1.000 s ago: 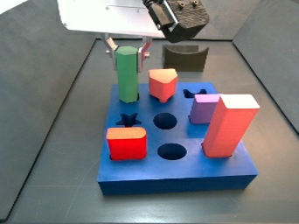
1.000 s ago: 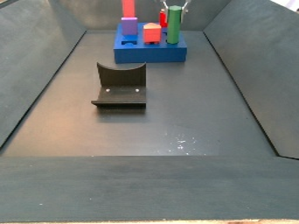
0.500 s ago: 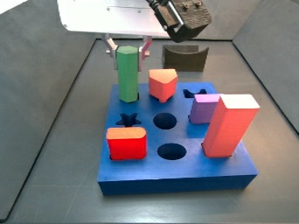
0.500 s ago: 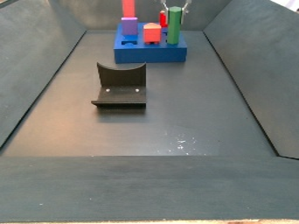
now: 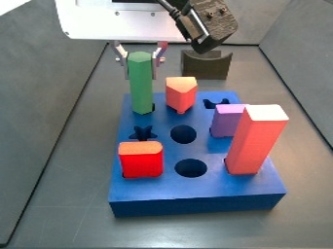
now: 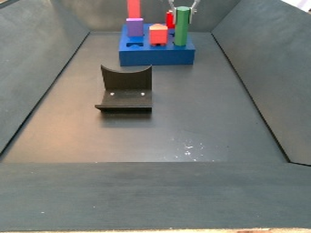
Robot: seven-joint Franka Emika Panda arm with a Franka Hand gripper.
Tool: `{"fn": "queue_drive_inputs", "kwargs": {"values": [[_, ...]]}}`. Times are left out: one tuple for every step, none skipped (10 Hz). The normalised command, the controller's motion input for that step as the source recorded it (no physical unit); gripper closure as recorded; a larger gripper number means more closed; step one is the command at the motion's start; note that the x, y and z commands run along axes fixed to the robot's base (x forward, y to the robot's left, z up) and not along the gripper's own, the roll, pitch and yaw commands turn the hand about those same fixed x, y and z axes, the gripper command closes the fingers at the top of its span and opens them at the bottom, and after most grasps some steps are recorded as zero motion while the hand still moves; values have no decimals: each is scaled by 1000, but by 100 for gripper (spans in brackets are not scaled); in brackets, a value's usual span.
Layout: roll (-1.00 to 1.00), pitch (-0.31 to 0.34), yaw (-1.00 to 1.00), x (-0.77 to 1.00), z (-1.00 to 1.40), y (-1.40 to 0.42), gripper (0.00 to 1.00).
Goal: Pick up the hexagon object. Move up. Move to above the board. Insert the hexagon object.
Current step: Insert the hexagon object.
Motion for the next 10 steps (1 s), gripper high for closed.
{"fn": "queue_drive_inputs", "kwargs": {"values": [[279, 116, 71, 117, -363, -43, 100], [239, 157, 0, 189, -369, -26, 100], [239, 176, 0, 194, -317, 0, 100], [267, 157, 0, 171, -343, 0, 100], [293, 134, 77, 106, -360, 0, 100], [244, 123, 63, 146, -486, -3, 100], [191, 120, 0, 169, -571, -29, 100], [154, 100, 0, 123, -543, 0, 100], [0, 0, 0, 0, -220, 0, 100], [-94, 0, -9, 0, 0, 89, 100]]}}
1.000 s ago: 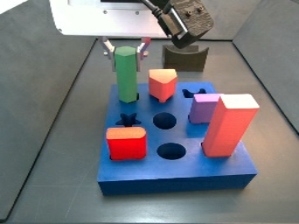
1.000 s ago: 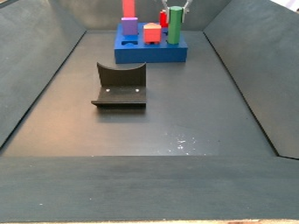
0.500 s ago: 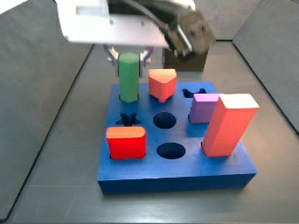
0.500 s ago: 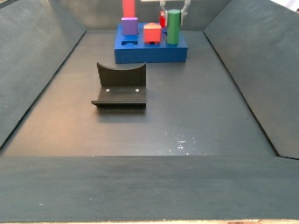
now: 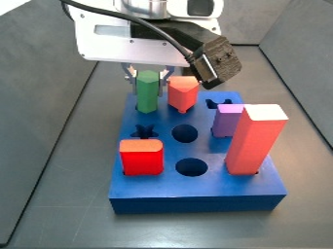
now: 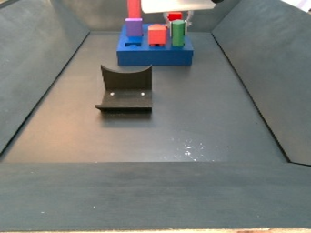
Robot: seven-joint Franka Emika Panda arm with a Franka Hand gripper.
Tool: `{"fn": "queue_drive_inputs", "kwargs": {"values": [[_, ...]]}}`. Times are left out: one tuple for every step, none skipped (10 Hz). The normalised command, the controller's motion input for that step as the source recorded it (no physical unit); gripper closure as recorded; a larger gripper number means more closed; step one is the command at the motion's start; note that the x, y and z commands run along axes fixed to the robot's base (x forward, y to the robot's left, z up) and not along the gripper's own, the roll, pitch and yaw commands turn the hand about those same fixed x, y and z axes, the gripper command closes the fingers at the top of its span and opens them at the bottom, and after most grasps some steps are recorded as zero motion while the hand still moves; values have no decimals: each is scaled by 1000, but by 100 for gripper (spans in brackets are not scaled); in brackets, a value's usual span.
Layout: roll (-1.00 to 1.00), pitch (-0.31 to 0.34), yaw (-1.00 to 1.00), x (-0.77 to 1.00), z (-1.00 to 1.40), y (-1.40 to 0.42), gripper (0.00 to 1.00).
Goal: Pick up the hexagon object. Move up. Move to above the board. Insert the hexagon object.
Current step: Insert the hexagon object.
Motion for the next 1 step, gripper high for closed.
{"fn": "queue_drive_inputs", "kwargs": {"values": [[0, 0, 0, 0, 0, 0, 100]]}}
